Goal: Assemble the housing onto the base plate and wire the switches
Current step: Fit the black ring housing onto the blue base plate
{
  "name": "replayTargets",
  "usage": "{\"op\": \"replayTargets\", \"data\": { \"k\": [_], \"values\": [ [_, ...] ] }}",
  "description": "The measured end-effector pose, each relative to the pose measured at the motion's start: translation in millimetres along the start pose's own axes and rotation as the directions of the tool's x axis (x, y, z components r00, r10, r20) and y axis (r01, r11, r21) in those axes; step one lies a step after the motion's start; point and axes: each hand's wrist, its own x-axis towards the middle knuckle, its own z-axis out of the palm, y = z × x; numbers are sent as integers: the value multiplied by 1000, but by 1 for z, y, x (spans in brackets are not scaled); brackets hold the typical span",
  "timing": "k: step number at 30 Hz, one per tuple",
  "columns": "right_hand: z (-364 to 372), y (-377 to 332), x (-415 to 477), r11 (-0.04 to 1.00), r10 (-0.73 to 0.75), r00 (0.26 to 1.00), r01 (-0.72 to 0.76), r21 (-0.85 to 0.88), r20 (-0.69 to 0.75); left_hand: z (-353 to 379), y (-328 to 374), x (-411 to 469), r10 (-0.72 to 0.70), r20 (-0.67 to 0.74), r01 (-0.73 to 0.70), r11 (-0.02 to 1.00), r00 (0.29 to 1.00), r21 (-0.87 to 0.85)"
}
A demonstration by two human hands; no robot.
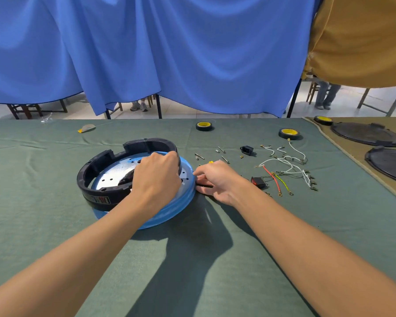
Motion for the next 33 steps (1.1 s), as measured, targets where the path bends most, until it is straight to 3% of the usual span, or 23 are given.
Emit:
{"op": "replayTargets", "data": {
  "k": [9,12,16,22,28,33],
  "values": [
    [-2,4,-2,999,-28,999,29,-28,33,-9,1,9,-36,-10,37,999,999,17],
    [-1,4,-2,1000,-25,999,25,-18,24,-10,9,7,20,-31,-18,998,999,65],
    [-3,3,-3,999,-2,1000,0,41,30,-2,24,0,95,14,-96,990,995,103],
    [-9,7,-5,995,13,998,-19,95,54,11,23,-11,62,70,-72,986,996,148],
    [-8,8,-4,992,17,999,-22,124,37,11,29,-10,-14,67,7,994,998,106],
    [-7,7,-4,992,11,999,-16,125,43,-1,19,-2,5,98,-5,1000,995,6]
  ]
}}
